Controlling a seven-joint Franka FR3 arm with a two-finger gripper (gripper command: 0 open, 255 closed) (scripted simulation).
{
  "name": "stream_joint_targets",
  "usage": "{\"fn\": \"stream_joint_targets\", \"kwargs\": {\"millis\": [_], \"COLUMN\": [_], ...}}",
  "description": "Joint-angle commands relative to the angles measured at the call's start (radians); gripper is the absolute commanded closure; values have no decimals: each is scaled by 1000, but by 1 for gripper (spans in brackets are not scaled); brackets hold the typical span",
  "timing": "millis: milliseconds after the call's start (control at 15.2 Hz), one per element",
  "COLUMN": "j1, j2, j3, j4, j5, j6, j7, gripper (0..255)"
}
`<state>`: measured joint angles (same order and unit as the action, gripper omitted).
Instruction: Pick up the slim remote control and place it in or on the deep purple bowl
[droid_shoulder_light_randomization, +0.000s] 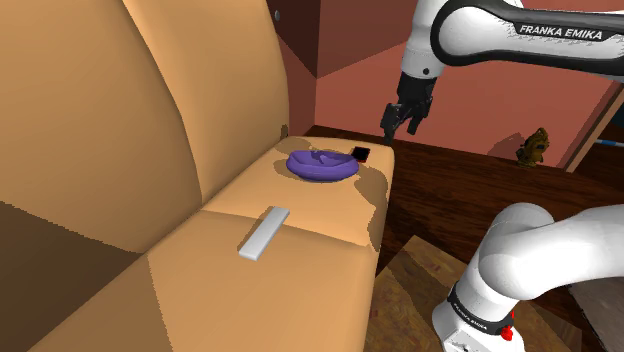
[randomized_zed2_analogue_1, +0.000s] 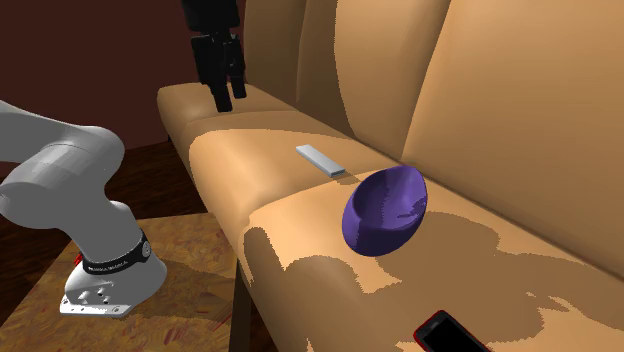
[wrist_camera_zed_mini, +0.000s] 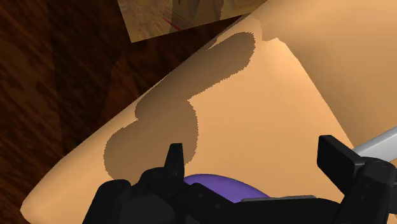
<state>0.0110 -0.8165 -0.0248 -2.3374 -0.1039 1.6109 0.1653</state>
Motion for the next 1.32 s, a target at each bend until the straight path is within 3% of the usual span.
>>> {"fn": "stream_joint_targets", "kwargs": {"millis": [0, 594, 1254], "j1": [0, -4, -34], "j2": [0, 134, 439], "j3": [0, 197, 400], "j4": [0, -65, 19], "j5": [0, 127, 189], "j6": [0, 147, 329], "j7": [0, 358, 749], "gripper": [0, 0, 0]}}
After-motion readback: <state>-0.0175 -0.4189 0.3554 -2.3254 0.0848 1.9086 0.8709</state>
